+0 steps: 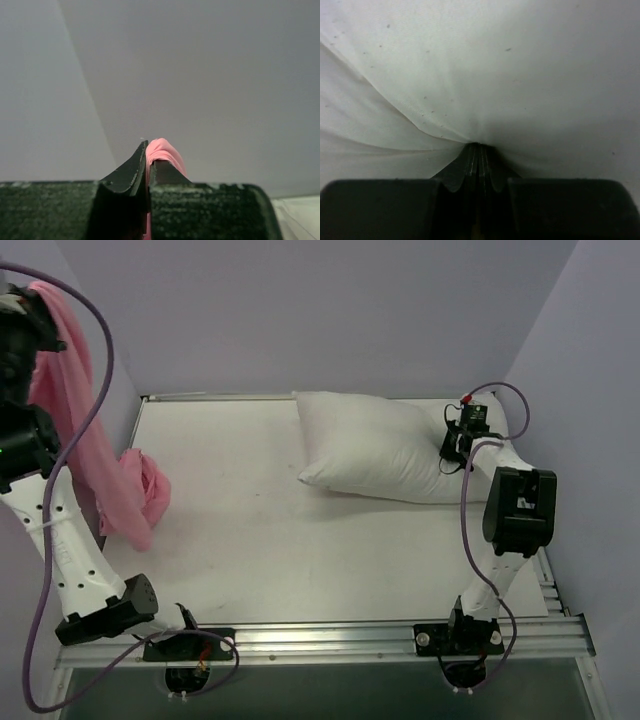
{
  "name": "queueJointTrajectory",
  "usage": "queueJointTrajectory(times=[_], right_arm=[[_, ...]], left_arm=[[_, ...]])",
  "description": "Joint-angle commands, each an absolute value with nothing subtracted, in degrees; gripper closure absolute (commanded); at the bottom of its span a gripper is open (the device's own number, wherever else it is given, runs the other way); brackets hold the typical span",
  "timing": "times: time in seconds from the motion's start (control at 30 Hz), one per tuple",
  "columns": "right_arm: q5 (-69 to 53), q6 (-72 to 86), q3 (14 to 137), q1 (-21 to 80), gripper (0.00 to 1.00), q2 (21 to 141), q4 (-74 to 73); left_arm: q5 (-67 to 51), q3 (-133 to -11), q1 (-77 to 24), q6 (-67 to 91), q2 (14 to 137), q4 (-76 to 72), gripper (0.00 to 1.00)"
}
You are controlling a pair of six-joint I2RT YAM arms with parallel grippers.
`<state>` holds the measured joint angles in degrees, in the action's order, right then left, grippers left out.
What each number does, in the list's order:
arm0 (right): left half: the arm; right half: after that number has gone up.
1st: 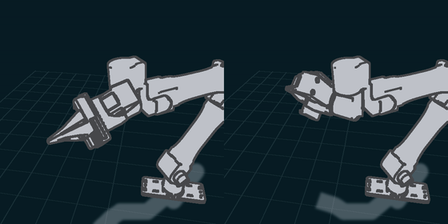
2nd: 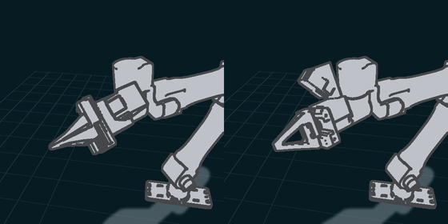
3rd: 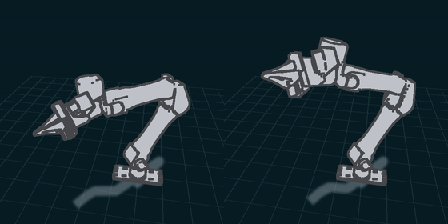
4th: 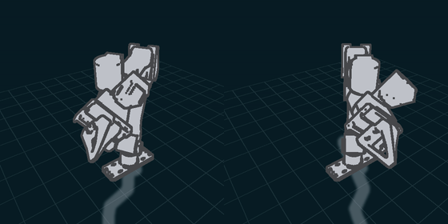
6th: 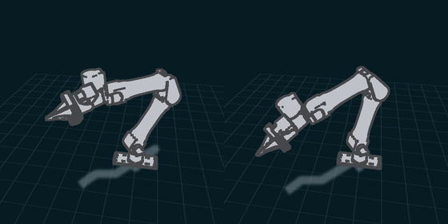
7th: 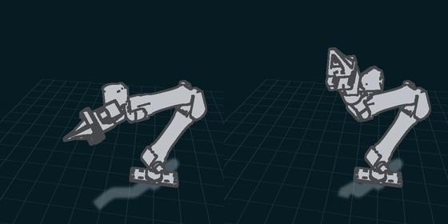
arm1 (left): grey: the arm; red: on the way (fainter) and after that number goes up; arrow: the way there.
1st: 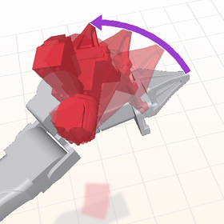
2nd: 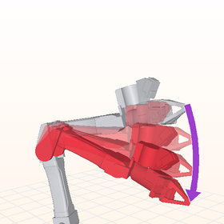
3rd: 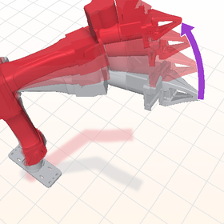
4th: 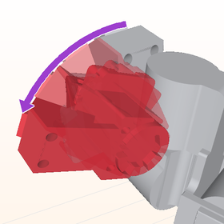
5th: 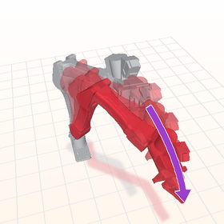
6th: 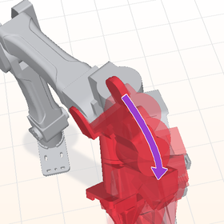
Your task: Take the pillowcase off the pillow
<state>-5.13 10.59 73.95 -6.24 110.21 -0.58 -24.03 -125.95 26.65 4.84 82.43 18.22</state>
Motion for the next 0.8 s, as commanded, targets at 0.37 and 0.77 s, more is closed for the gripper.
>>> queueJointTrajectory(times=[0.37,0.77], right_arm=[[-17.9,17.8,63.3,-4.0,1.00,108.5,-8.3],[-17.3,18.1,62.9,-1.1,1.00,107.6,-8.5]], left_arm=[[-14.3,-136.3,2.6,-15.0,99.6,40.1,0.98],[3.2,-105.7,2.9,-27.6,108.2,35.3,0.98]])
